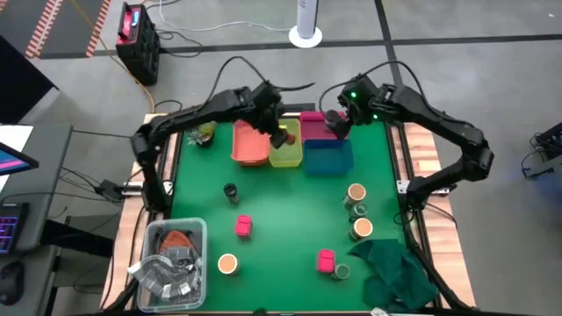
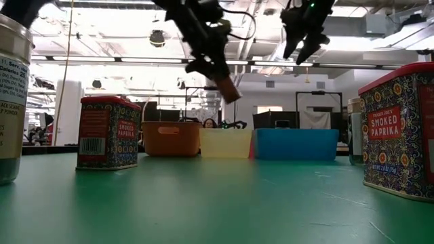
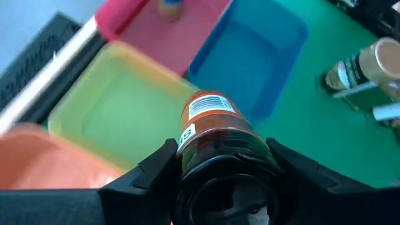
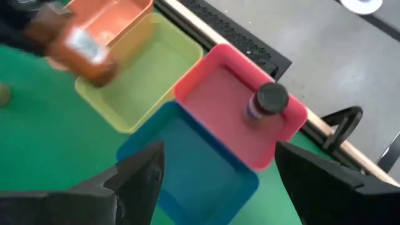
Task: Sort spices by type
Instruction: Put the top black seasoning bottle into the pink bin
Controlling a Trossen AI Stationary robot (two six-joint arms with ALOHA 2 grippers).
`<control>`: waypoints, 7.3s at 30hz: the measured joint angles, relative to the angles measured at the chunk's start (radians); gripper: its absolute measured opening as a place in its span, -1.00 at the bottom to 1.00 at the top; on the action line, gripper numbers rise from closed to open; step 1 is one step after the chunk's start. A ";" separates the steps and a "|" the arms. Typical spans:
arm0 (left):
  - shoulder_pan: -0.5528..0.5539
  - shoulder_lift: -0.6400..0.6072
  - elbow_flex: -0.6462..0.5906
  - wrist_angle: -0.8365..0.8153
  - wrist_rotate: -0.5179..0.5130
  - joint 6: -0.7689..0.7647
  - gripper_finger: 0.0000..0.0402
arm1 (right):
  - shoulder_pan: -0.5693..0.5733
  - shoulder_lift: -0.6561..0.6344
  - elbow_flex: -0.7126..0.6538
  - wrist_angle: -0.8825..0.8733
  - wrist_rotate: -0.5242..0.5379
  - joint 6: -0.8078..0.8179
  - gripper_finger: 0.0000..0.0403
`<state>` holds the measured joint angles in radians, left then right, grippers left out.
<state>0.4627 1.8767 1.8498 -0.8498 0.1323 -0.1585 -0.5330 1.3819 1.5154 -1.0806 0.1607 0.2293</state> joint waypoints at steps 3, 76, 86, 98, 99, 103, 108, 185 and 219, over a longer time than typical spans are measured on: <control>0.016 0.102 0.128 -0.023 0.057 0.016 0.00 | 0.009 -0.027 0.000 -0.044 -0.011 0.044 0.63; -0.017 0.168 0.461 -0.281 0.090 0.011 0.00 | 0.315 0.113 -0.423 1.201 0.287 -0.489 0.53; -0.016 0.168 0.461 -0.280 0.089 0.004 0.08 | 0.309 0.113 -0.423 1.194 0.289 -0.484 0.11; 0.008 0.170 0.479 -0.290 0.107 0.085 0.40 | 0.307 0.077 -0.423 1.091 0.290 -0.422 -0.03; 0.009 0.170 0.488 -0.291 0.100 0.094 0.47 | 0.303 0.071 -0.423 1.073 0.290 -0.413 -0.03; 0.018 0.163 0.507 -0.269 0.069 0.123 0.72 | 0.291 0.038 -0.423 1.009 0.292 -0.401 -0.04; 0.050 0.146 0.507 -0.276 0.065 0.138 0.83 | 0.272 -0.002 -0.424 0.898 0.290 -0.347 -0.02; -0.120 -0.159 -0.349 0.779 0.110 0.118 -0.07 | 0.288 -0.240 -0.639 1.419 0.128 0.028 0.57; -0.140 -0.186 -0.350 0.496 0.097 0.361 -0.05 | 0.224 -0.086 -0.397 0.888 -0.257 0.113 0.76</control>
<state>0.3224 1.6909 1.5002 -0.3540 0.2291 0.2030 -0.3092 1.2955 1.1179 -0.1923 -0.0959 0.3421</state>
